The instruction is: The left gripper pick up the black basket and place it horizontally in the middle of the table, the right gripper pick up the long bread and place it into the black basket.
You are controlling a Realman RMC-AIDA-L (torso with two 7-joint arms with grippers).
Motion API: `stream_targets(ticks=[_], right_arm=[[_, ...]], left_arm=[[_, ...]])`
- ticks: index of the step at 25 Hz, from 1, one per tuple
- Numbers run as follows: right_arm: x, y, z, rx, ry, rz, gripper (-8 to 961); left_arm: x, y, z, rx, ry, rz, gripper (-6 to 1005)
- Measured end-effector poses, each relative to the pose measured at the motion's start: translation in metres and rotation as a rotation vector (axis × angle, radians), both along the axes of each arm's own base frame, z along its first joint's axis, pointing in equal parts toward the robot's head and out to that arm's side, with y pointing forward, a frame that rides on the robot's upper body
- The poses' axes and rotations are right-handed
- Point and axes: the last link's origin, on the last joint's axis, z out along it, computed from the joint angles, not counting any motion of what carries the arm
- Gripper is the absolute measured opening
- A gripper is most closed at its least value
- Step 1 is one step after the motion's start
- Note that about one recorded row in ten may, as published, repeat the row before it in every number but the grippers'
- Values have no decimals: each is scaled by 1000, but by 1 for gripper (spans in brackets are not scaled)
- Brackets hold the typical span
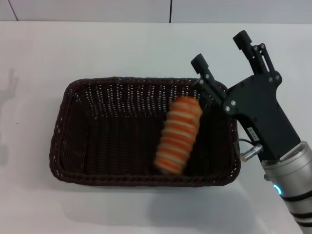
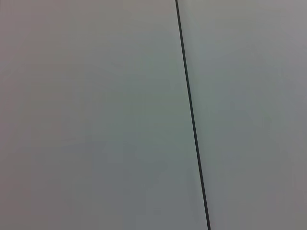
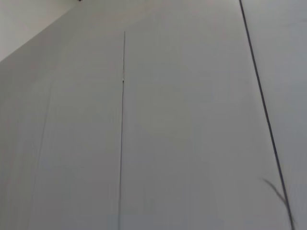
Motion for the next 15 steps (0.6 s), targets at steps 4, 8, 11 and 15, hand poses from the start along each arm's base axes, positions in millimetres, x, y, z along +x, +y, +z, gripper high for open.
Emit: stream_targets(ticks=[4,8,11,15], right_arm=[[15,6,14,93,40,-109,806],[67,5,53,336,90,-403,840],[110,-12,83,516,119,-613,840],[143,-37,103,645,131,-770,840]], left_arm=[[-1,-1,0,-1,0,2,810],[-1,-1,0,-2,0,4,810],[-1,-1,-1,-4,0,6,810],[-4,-1,-2,-14,-5,24,810]])
